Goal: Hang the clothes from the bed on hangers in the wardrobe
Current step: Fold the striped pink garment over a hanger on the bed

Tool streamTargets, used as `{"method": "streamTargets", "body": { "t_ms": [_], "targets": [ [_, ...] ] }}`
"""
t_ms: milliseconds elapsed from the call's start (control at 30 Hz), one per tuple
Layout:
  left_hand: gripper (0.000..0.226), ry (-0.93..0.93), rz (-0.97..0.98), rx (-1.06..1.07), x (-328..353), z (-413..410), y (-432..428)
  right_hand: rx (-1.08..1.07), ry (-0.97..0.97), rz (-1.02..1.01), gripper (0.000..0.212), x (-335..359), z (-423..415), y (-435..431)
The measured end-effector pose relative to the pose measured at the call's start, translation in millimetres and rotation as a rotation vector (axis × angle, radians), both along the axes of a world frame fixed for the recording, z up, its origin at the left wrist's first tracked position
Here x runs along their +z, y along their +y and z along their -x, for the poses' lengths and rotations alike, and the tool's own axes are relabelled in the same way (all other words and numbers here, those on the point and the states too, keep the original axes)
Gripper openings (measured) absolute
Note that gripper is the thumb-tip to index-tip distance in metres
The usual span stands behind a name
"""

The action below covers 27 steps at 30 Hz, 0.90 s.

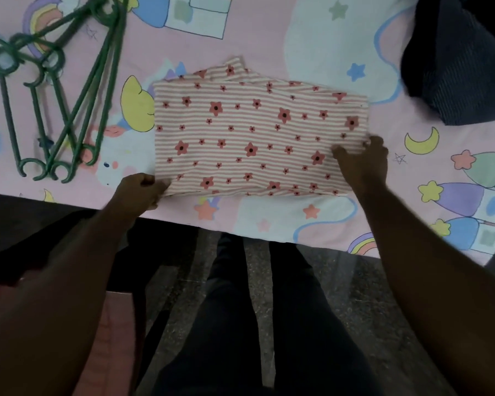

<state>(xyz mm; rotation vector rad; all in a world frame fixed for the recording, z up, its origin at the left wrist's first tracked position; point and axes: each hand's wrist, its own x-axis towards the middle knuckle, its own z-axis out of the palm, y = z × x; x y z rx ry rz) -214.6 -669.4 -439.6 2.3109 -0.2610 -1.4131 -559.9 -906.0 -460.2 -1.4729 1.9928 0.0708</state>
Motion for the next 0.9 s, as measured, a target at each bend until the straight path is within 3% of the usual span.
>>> {"method": "streamTargets", "body": {
  "t_ms": [100, 233, 333, 433, 500, 600, 700, 767, 833, 900],
  "targets": [
    [0.023, -0.004, 0.024, 0.012, 1.2, 2.0, -4.7, -0.116, -0.085, -0.143, 0.068, 2.3, 14.5, 7.9],
    [0.022, 0.112, 0.084, 0.194, 2.0, -11.3, -6.0, -0.248, -0.652, -0.308, 0.036, 17.5, 25.6, -7.3],
    [0.018, 0.196, 0.175, 0.256, 6.6, -16.3, 1.4, -0.3, -0.867, -0.284, 0.023, 32.0, 32.4, -15.1],
    [0.018, 0.208, 0.085, 0.217, -1.9, -6.1, 19.5, -0.321, -0.698, -0.379, 0.018, 22.4, 41.7, 6.4],
    [0.016, 0.217, 0.024, 0.207, -8.6, 0.5, 28.8, -0.345, -0.597, -0.416, 0.03, 8.4, 52.1, 19.3],
    [0.016, 0.174, 0.0, 0.198, -11.0, 4.9, 31.1, -0.335, -0.583, -0.346, 0.031, 1.4, 57.9, 25.8],
    [0.019, 0.042, -0.034, 0.088, -4.2, 10.5, 30.4, -0.302, -0.515, -0.257, 0.045, 4.5, 61.8, 31.5],
    [0.026, -0.086, -0.107, -0.005, -0.1, 13.7, 32.3, -0.255, -0.346, -0.157, 0.051, 12.4, 63.1, 38.5],
    [0.039, -0.34, -0.15, -0.106, 3.2, 12.5, 32.1, -0.132, -0.141, 0.075, 0.054, 20.5, 62.2, 40.8],
    [0.046, -0.582, -0.047, -0.229, 5.3, 12.6, 22.9, 0.085, -0.081, 0.345, 0.056, 22.8, 49.4, 39.3]
  ]
}}
